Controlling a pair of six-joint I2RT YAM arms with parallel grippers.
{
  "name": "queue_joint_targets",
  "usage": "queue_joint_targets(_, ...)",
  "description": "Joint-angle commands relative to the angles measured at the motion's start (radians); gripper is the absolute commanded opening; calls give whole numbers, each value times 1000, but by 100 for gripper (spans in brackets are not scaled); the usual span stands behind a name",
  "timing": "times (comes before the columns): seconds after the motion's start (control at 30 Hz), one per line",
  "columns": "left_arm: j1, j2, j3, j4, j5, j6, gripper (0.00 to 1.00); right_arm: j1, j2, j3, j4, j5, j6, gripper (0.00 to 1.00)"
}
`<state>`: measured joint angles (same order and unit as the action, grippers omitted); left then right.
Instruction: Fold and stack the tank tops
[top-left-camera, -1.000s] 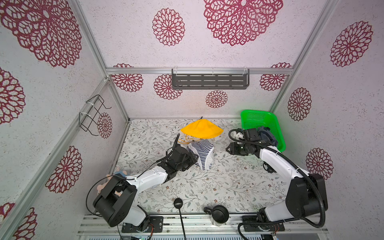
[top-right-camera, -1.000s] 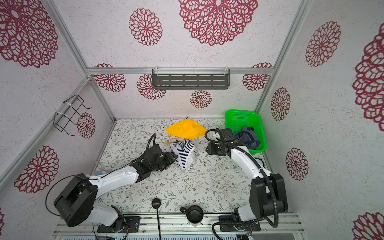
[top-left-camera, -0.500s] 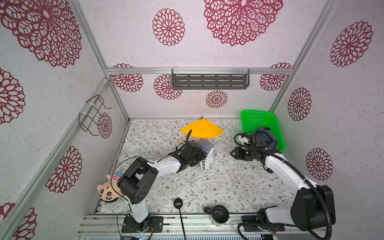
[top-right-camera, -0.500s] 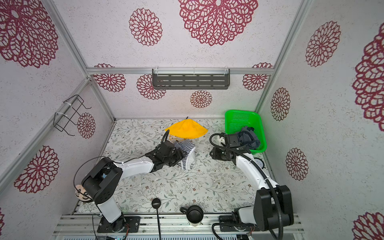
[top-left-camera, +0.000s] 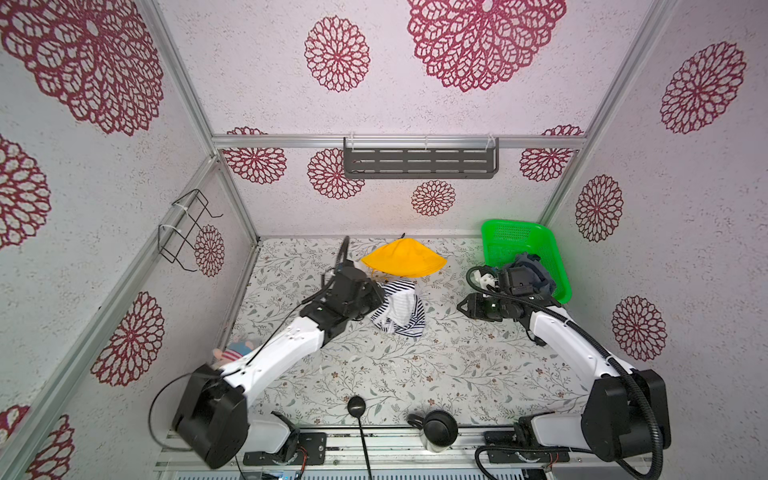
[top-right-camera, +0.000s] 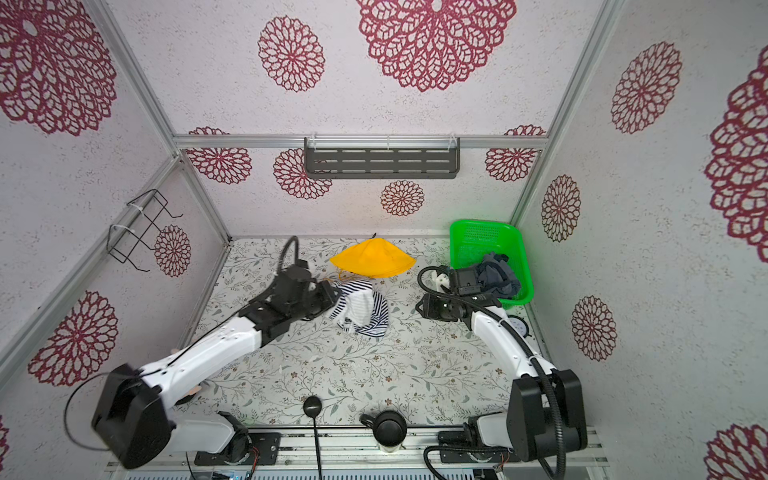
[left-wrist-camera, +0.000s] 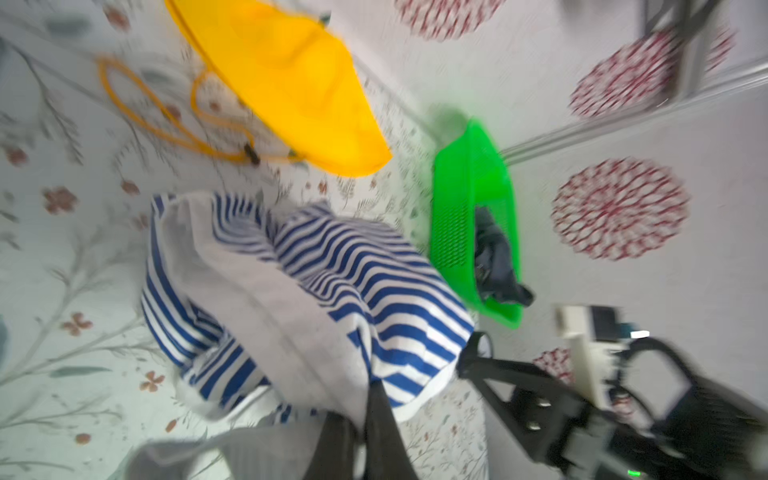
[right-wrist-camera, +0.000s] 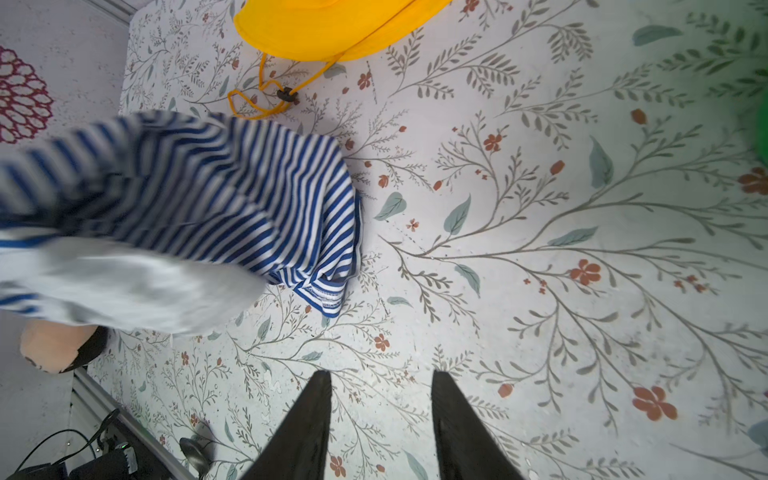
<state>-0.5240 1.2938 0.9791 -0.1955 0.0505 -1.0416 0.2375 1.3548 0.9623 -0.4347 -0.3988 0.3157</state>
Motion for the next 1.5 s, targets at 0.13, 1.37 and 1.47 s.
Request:
queue_joint_targets(0.13, 263, -104, -101, -225, 130, 185, 14, 109, 65, 39, 78, -24, 31, 42)
queue_joint_targets(1.37, 16, -67, -382, -54, -123, -103, 70, 409, 502, 227, 378, 216, 174, 9)
queue_joint_targets(1.47, 15, 20, -388, 41, -77, -123, 63, 403, 484, 237, 359, 227, 161, 0)
